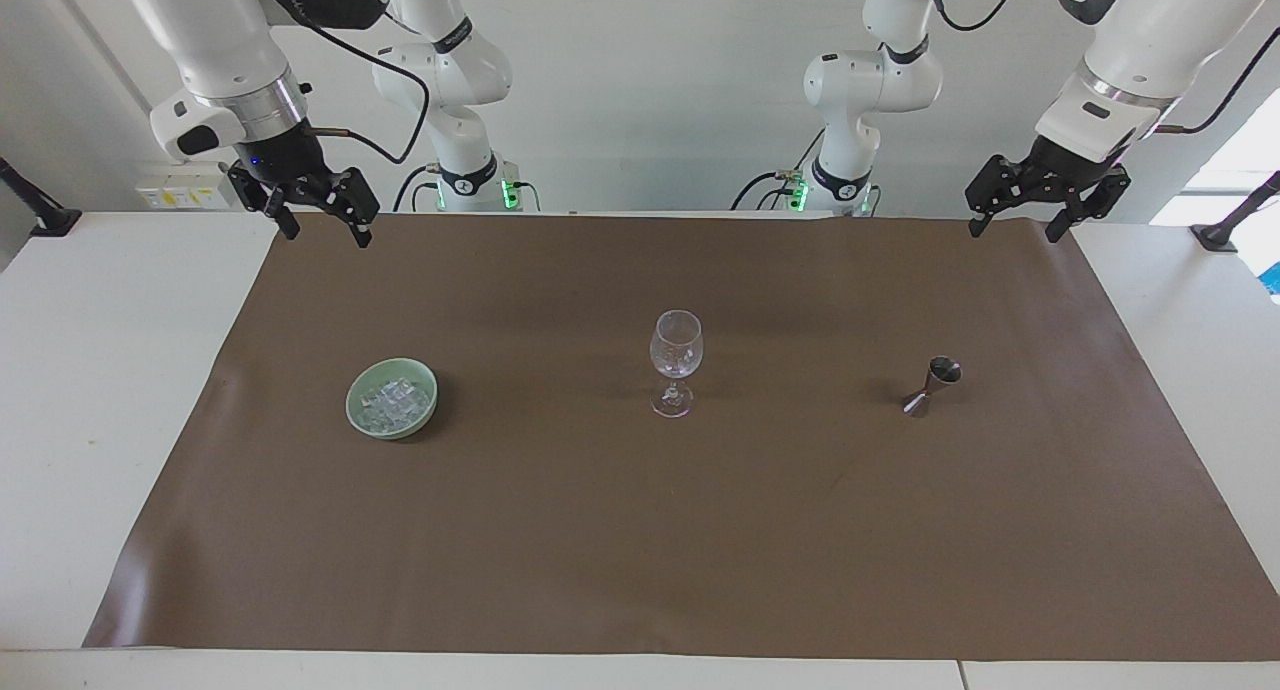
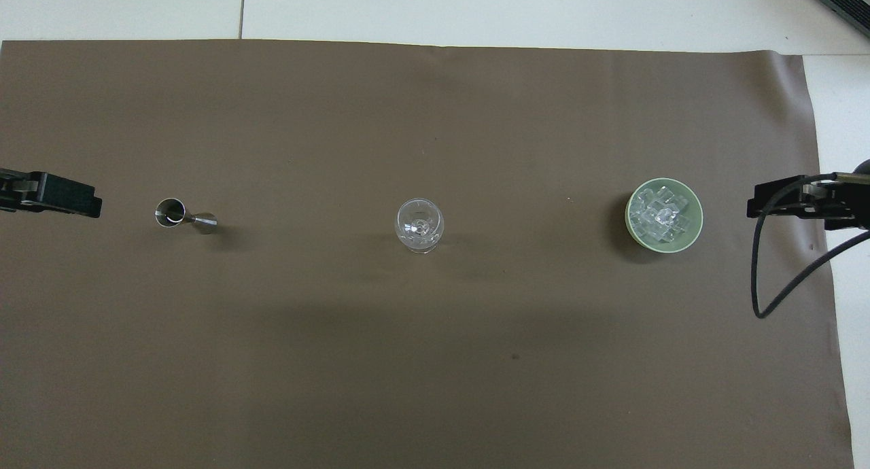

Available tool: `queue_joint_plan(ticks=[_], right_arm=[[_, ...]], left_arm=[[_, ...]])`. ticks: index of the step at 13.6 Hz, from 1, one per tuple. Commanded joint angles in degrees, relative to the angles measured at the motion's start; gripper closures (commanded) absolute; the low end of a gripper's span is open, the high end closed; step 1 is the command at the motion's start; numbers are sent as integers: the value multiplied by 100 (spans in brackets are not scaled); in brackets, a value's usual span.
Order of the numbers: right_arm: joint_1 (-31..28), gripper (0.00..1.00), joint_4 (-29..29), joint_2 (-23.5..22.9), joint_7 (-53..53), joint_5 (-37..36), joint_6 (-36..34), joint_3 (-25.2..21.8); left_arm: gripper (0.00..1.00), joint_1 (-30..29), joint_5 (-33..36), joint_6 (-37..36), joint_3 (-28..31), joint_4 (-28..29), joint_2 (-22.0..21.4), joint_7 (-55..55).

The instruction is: Pour wine and add ice with both arms

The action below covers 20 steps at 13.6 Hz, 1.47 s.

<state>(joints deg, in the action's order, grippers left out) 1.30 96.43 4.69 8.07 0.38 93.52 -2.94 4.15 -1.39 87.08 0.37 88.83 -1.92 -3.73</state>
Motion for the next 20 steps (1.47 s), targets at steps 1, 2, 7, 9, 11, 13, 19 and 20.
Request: queue_joint_plan(ticks=[1, 2, 7, 9, 11, 13, 19, 20], right_arm=[[-60, 0, 77, 94, -113, -29, -1, 48], [-60, 0, 77, 94, -113, -29, -1, 48], [-60, 0, 78, 94, -113, -29, -1, 48], [-60, 0, 86, 94, -113, -29, -1, 48], [-60, 0, 86, 94, -113, -29, -1, 48], [-60, 0, 86, 94, -113, -29, -1, 48], [-60, 0, 86, 94, -113, -29, -1, 48], [-60, 0, 86, 94, -113, -29, -1, 56]], left_arm=[[0, 51, 7, 116, 25, 99, -72, -40], [0, 51, 7, 107, 25, 99, -80, -41], [0, 139, 7, 151, 25, 108, -80, -85], [0, 156, 7, 160, 16, 187, -115, -76], [0, 305, 7, 308, 24, 213, -116, -67], [0, 288, 7, 310, 25, 266, -133, -58], [0, 297, 7, 257, 25, 249, -133, 3], [0, 306, 7, 257, 25, 240, -133, 3]])
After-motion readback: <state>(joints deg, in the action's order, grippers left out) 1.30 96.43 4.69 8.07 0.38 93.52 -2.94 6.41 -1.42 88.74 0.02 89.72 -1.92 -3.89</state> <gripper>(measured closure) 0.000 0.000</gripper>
